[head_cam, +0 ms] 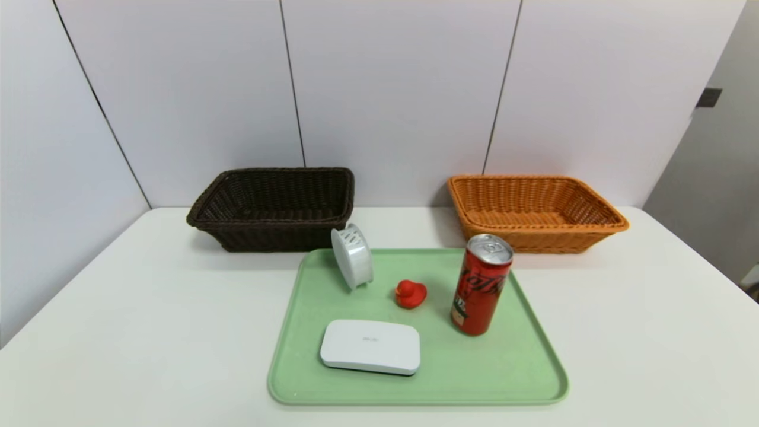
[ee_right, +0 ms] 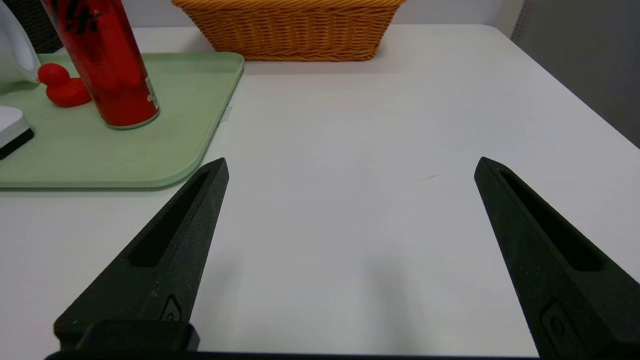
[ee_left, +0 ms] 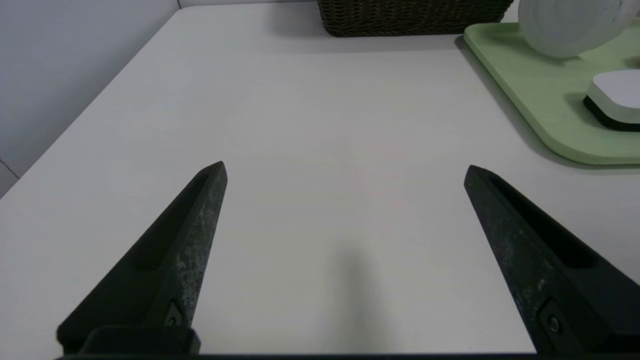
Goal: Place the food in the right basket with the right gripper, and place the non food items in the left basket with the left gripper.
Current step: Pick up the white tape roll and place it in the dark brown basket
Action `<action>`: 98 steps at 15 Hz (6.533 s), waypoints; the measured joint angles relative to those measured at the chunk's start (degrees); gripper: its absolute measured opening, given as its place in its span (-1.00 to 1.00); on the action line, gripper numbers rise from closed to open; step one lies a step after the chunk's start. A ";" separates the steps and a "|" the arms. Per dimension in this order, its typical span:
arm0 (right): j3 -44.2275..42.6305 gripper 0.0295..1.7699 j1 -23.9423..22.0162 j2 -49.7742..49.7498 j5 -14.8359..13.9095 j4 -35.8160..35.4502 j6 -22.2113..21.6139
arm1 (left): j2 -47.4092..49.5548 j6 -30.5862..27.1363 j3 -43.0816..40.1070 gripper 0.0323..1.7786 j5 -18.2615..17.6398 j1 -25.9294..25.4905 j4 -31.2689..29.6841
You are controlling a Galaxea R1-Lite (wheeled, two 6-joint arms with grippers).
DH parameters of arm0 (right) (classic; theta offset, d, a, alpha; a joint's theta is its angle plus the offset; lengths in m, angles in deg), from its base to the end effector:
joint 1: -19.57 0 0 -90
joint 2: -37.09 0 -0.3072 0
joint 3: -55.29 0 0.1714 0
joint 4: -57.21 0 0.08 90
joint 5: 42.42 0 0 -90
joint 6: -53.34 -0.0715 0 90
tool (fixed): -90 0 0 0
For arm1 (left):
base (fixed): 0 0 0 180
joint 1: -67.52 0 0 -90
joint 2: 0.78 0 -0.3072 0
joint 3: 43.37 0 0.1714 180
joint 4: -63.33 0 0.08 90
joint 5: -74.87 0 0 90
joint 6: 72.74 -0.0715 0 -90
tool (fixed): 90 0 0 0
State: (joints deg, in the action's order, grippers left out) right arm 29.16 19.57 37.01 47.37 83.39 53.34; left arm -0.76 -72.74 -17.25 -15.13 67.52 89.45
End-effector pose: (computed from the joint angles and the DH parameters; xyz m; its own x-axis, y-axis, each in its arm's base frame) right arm -0.0019 -0.0003 0.0754 1.0000 -0.0037 0.0005 0.0037 1.0000 0.0000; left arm -0.0018 0.0000 0.0755 1.0000 0.0000 0.0003 0.0000 1.0000 0.0000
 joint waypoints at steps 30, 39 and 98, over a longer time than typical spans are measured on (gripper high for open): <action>-23.92 0.92 0.30 12.64 2.32 20.96 0.00 | -14.58 -4.10 18.21 0.90 -4.71 0.10 18.76; -43.06 0.92 0.49 44.50 4.58 24.23 -0.13 | -54.48 4.43 44.79 0.90 -10.93 2.65 18.04; -47.70 0.92 10.28 62.37 13.40 24.13 -2.04 | -118.85 50.71 111.39 -0.38 25.99 44.53 55.13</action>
State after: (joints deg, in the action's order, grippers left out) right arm -18.54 29.85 99.38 60.77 107.51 51.31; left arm -119.61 -22.02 94.14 10.86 112.05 144.58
